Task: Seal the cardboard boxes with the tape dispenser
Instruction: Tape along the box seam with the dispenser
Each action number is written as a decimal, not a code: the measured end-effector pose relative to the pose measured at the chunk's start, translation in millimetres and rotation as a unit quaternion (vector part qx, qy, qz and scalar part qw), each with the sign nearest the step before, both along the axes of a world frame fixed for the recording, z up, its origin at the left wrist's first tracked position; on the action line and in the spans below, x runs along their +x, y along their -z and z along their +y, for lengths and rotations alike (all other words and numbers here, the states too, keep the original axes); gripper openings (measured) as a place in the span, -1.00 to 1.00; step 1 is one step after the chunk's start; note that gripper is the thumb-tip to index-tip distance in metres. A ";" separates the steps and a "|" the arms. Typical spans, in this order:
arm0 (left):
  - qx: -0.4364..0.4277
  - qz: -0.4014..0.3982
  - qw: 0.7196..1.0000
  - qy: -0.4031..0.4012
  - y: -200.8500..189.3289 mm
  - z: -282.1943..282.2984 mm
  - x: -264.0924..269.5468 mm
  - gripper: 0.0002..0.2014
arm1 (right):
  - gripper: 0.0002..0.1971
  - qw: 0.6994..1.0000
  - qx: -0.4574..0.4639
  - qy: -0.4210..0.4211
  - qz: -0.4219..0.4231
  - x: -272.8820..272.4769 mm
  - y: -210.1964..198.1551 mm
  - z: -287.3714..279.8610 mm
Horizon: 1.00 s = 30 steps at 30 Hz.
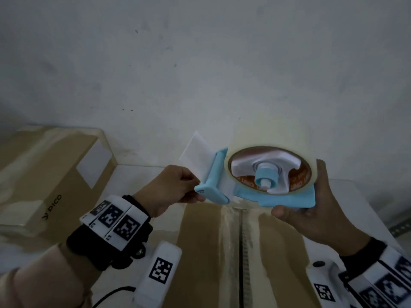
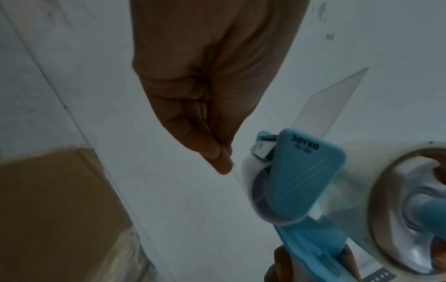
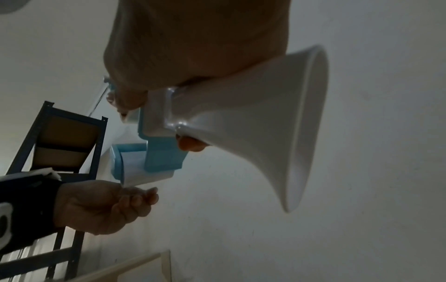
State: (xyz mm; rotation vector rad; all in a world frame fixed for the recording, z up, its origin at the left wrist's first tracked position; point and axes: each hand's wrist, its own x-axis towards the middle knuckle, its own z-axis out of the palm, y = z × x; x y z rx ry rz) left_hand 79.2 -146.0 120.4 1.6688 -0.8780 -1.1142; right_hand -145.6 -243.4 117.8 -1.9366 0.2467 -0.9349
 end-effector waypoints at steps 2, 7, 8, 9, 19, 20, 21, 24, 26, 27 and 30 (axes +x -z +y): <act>-0.012 -0.013 1.000 -0.008 2.2 -2.1 -0.7 -0.87 | -0.39 1.000 -0.016 -0.007 0.006 2.5 0.5 -4.4; -0.021 -0.042 0.999 -0.026 15.1 -3.8 3.6 -0.85 | -0.37 0.997 -0.032 -0.009 0.069 4.6 3.1 -21.8; -0.017 -0.042 0.998 -0.050 19.4 -1.6 9.7 -0.88 | -0.37 0.996 -0.032 -0.009 0.084 0.6 3.4 -26.7; -0.015 -0.037 0.996 -0.080 24.3 1.9 17.6 -0.87 | -0.37 0.995 -0.033 -0.006 0.096 -5.3 4.0 -31.3; 0.013 -0.032 0.993 -0.113 47.1 5.3 48.8 -0.87 | -0.34 0.976 -0.048 0.040 0.208 -7.5 16.4 -55.4; 0.014 -0.036 0.993 -0.115 49.8 5.9 49.5 -0.89 | -0.33 0.974 -0.046 0.046 0.215 -7.3 17.7 -56.2; 0.015 -0.039 0.992 -0.116 53.0 6.4 49.7 -0.90 | -0.32 0.973 -0.042 0.047 0.222 -7.2 18.6 -56.4; 0.018 -0.043 0.992 -0.116 61.7 6.5 48.5 -0.91 | -0.31 0.972 -0.033 0.032 0.230 -6.7 22.8 -53.9; 0.020 -0.044 0.992 -0.113 65.5 5.9 49.4 -0.93 | -0.31 0.972 -0.025 0.024 0.232 -6.3 25.3 -52.0; 0.022 -0.045 0.993 -0.111 67.0 5.7 49.7 -0.94 | -0.30 0.971 -0.024 0.025 0.235 -6.4 26.4 -51.7; 0.020 -0.050 0.993 -0.109 71.0 6.0 49.5 -0.94 | -0.28 0.969 -0.023 0.031 0.244 -6.6 29.2 -51.9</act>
